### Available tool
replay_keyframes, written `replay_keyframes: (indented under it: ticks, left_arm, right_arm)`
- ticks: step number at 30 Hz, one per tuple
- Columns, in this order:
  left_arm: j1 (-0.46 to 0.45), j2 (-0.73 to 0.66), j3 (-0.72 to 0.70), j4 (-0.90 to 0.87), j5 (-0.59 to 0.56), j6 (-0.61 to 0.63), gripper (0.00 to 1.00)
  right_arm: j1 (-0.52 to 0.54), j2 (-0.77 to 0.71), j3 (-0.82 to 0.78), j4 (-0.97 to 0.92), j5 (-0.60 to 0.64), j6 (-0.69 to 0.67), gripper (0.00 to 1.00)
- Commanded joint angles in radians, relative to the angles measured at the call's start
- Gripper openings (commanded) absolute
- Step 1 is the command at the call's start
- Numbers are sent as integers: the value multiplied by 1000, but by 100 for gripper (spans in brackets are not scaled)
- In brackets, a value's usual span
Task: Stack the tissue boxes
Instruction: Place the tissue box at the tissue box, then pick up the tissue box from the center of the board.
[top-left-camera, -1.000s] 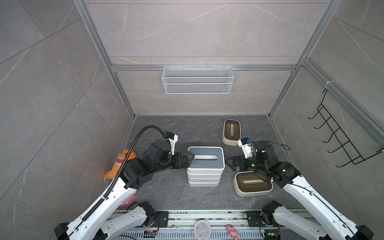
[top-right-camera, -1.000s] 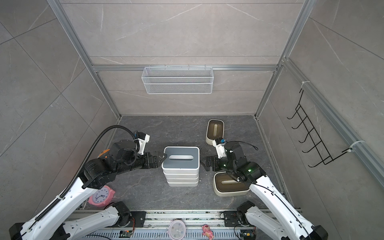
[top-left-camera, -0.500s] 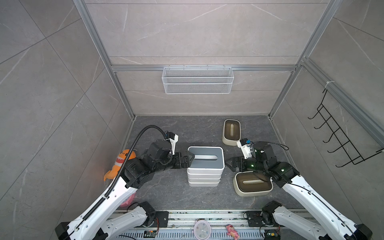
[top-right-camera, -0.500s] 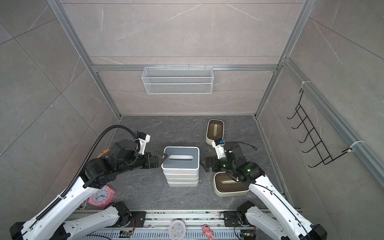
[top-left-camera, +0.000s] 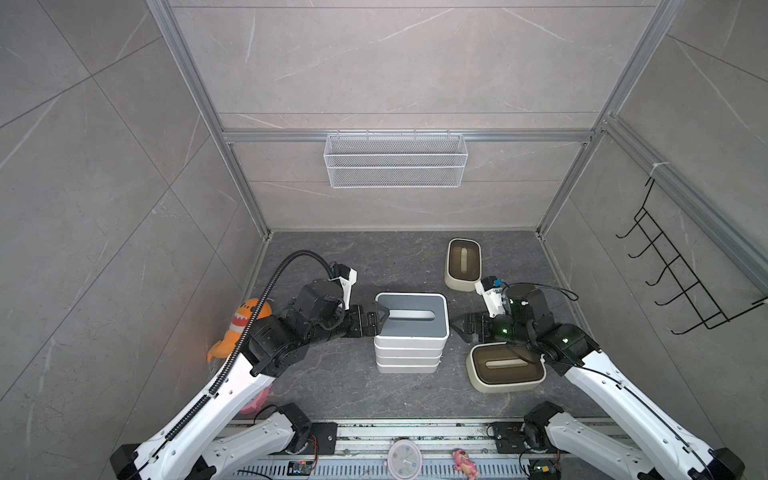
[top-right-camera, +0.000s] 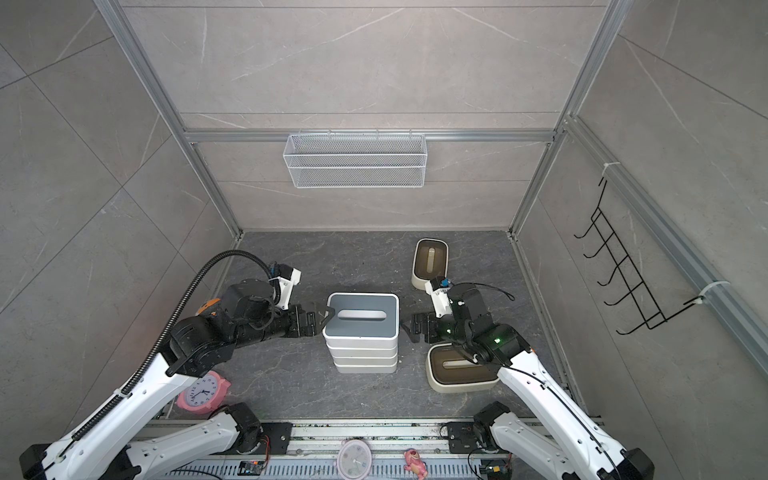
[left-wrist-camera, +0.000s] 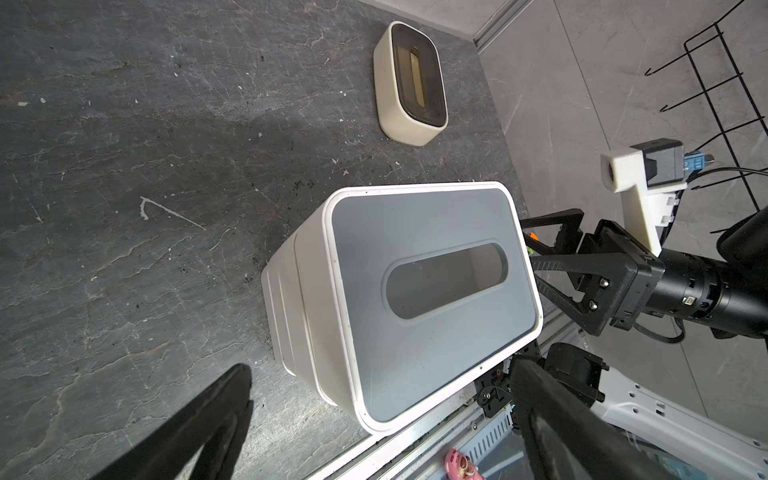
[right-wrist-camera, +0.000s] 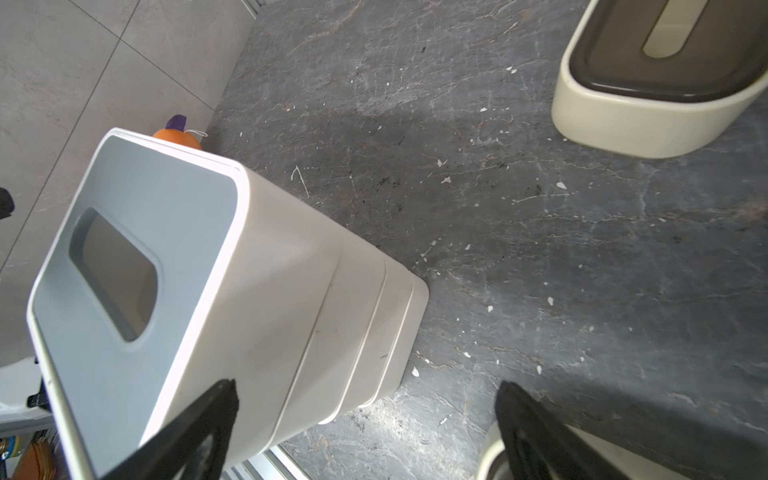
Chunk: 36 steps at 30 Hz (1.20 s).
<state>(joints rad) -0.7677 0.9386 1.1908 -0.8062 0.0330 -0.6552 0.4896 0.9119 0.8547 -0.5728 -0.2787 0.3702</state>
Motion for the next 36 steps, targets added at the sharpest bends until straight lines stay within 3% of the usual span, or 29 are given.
replay_keyframes:
  ticks: [1, 8, 14, 19, 23, 25, 28, 32, 36]
  left_arm:
    - [1, -15, 16, 23, 15, 25, 100]
    - [2, -5, 30, 18, 10, 49, 100]
    - [2, 12, 52, 0, 3, 94, 100]
    - [2, 5, 51, -5, -6, 153, 100]
    - [2, -13, 36, -24, -22, 200, 100]
    - [2, -15, 39, -44, -30, 236, 100]
    - [1, -16, 35, -59, -54, 284, 100]
    - [1, -28, 14, -56, -63, 350, 100]
    - [1, -75, -9, -51, -96, 414, 100]
  right_arm:
    - [1, -15, 21, -15, 31, -2, 100]
    - [2, -7, 32, -23, 44, 7, 99]
    - [1, -32, 23, -80, 170, 73, 100]
    - [1, -84, -17, -141, 319, 206, 100]
    - [0, -127, -17, -307, 547, 452, 100]
    - [0, -107, -12, -408, 602, 627, 100]
    - [1, 3, 6, -572, 614, 906, 100]
    - [3, 186, 88, -730, 569, 1047, 100]
    - [54, 167, 88, -746, 578, 1164, 99]
